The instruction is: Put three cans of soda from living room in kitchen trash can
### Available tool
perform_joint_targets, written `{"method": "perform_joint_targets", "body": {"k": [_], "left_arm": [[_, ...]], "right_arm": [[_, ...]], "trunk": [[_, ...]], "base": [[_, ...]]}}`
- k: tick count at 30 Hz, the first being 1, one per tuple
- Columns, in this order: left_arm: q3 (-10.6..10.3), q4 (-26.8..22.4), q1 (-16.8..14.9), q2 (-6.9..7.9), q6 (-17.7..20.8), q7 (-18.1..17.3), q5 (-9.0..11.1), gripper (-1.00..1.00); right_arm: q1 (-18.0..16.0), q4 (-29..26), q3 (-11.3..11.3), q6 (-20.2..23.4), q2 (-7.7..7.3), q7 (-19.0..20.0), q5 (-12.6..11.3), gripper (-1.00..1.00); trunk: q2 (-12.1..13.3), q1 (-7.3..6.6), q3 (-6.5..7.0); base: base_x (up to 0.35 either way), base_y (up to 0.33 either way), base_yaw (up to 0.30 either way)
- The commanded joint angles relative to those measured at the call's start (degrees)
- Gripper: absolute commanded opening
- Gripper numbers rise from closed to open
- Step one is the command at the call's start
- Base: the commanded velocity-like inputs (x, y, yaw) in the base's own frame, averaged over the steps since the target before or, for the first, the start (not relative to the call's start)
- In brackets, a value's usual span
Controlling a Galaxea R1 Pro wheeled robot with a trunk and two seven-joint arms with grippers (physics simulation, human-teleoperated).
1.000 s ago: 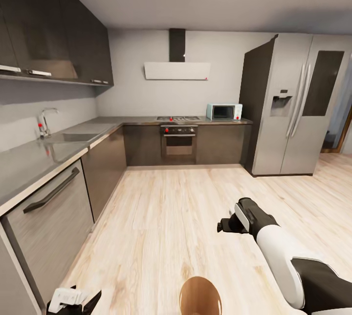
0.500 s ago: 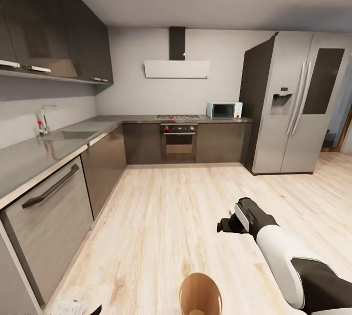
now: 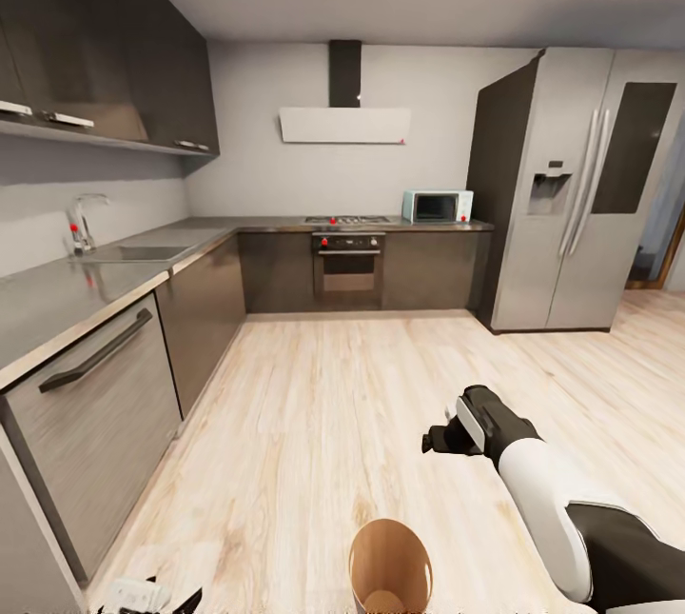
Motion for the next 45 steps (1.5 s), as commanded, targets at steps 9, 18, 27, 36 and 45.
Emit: {"method": "perform_joint_targets", "body": {"k": [9,18,27,36,45], "left_arm": [[0.0,-0.3,-0.5,0.01,0.5,0.0,0.0,1.00],[0.0,-0.1,-0.6,-0.11,0.3,0.1,-0.2,1.00],[0.0,-0.1,-0.6,-0.27,0.1,0.1,-0.3,1.00],[0.0,-0.1,-0.6,-0.37,0.0,0.1,-0.3,1.00],[-0.1,-0.1,-0.6,-0.43,-0.2,0.0,-0.3,1.00]], "right_arm": [[0.0,0.0,0.1,-0.1,0.01,0.0,0.0,1.00],[0.0,0.0,0.2,-0.1,0.01,0.0,0.0,1.00],[0.0,0.0,0.2,-0.1,0.01,0.0,0.0,1.00],[0.0,0.0,0.2,-0.1,0.01,0.0,0.1,1.00],[0.0,0.0,0.2,-0.1,0.06,0.0,0.1,1.00]], "trunk": [[-3.6,1.98,-2.42],[-7.2,3.96,-4.83],[-10.8,5.94,-7.25],[-14.5,7.91,-9.66],[-15.7,8.57,-11.00]], "base": [[0.000,0.000,0.000],[0.000,0.000,0.000],[0.000,0.000,0.000],[0.000,0.000,0.000],[0.000,0.000,0.000]]}}
